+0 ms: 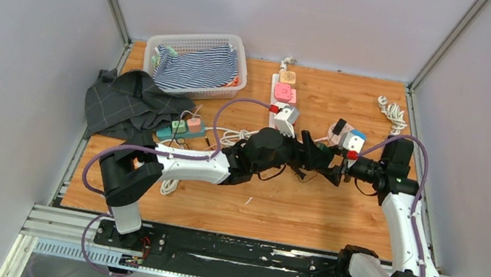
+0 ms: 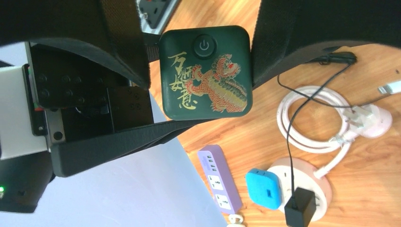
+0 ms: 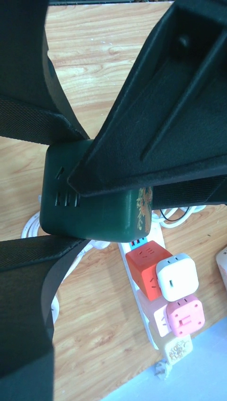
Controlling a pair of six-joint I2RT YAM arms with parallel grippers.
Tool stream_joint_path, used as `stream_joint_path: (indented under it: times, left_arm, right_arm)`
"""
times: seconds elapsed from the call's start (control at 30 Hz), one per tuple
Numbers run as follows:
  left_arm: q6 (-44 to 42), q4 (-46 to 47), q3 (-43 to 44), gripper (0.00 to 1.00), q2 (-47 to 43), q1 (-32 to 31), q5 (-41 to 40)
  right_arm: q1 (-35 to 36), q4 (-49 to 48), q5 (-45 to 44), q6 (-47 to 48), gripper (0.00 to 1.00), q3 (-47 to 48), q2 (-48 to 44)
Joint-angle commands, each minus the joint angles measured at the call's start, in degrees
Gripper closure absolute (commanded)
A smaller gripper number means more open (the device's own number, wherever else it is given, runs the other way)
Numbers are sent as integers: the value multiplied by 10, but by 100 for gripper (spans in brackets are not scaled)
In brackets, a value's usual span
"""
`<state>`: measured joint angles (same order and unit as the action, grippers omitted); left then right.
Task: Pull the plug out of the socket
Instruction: Place the plug at the corner of the board.
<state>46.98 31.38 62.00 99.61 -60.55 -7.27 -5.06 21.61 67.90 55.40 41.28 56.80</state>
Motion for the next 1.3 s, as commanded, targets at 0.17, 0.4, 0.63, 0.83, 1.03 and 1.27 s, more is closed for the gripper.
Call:
stream_joint_path:
  times: [0.17,0.4,0.63,0.83,1.03,1.27]
  left_arm:
    - [-18,57,-7,0,-14,-6,-8]
    - [-36,66,-26,0,-35,-5,-36]
    - [-56,76,-46,0,-65,-5,-53]
    - [-64,76,-55,0,-78,-5,-66]
    - [-69,80,-58,0,-80,-5,-69]
    - [-82,87,-57,0,-73,-5,-60]
  right_arm:
    - [-5,46,15,15,100,2,4]
    - [-60,110,20,66,100,17,-4]
    - [-108,116,11,62,100,23,-2]
    - [-133,81,-40,-5,100,41,24]
    - [-141,-40,-166,-141,100,39,43]
    - [-141,-148,-313,-274,100,73,126]
